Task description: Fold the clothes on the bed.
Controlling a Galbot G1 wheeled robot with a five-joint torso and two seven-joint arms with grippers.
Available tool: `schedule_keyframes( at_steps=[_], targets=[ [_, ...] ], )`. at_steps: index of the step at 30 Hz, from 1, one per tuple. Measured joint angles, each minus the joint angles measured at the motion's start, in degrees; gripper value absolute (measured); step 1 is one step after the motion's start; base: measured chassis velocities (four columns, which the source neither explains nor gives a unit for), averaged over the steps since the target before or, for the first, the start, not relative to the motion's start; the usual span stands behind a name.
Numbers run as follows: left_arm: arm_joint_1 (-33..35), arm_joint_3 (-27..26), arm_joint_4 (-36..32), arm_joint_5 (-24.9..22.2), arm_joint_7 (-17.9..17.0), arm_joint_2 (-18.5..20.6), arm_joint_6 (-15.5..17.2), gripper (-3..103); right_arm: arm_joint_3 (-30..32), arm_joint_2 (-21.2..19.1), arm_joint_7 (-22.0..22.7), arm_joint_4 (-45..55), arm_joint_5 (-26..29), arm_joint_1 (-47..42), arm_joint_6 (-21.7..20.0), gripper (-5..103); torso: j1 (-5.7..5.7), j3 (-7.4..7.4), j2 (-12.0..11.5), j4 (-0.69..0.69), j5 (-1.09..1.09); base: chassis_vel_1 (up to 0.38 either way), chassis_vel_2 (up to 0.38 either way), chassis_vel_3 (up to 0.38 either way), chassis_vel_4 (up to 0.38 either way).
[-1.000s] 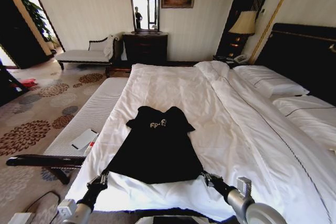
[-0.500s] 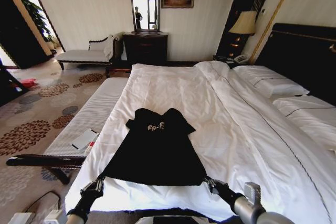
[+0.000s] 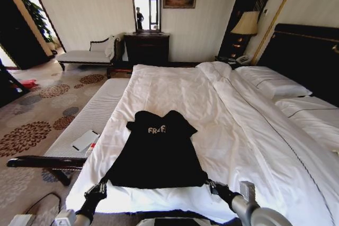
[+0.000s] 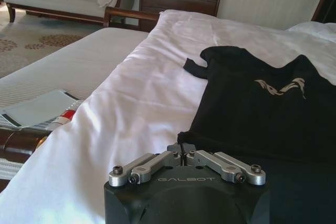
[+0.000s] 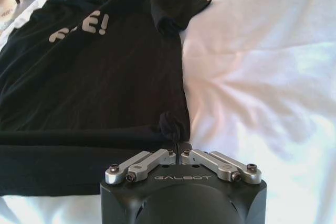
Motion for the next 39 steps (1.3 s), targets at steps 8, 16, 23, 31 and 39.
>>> schedule_keyframes(
  at_steps=[8,16,23,31,39],
  targets=[
    [-7.2,2.9,4.9,-0.4,-2.7,-0.2,2.8,0,-3.6,0.6,0.1,-4.6,-0.2,5.0,1.5,0,-0.01,0.00,0.0,0.00,-0.01,0.000,0.000,0.000,0.000],
    [-6.0,3.6,4.4,-0.2,-1.9,-0.5,2.7,0,-3.5,1.1,-1.9,-4.8,-0.4,5.3,3.0,14,-0.01,0.00,0.0,0.00,0.01,0.000,0.000,0.000,0.000],
    [-3.8,2.3,2.6,0.4,-0.8,-0.5,1.7,28,-3.2,1.5,-2.3,-3.2,-1.9,4.0,3.1,41,0.00,-0.01,0.0,0.00,0.01,0.000,0.000,0.000,0.000],
    [-2.5,1.0,2.7,1.8,0.0,-0.4,-0.6,60,-2.0,2.2,-5.0,-3.9,-8.6,2.3,5.8,74,-0.01,-0.01,0.0,0.00,0.00,0.000,0.000,0.000,0.000],
    [0.0,1.2,2.4,4.2,1.7,-0.7,-3.4,97,-1.0,2.4,-4.7,-4.0,-13.3,0.3,9.2,99,-0.01,-0.01,0.0,0.00,0.00,0.000,0.000,0.000,0.000]
  ],
)
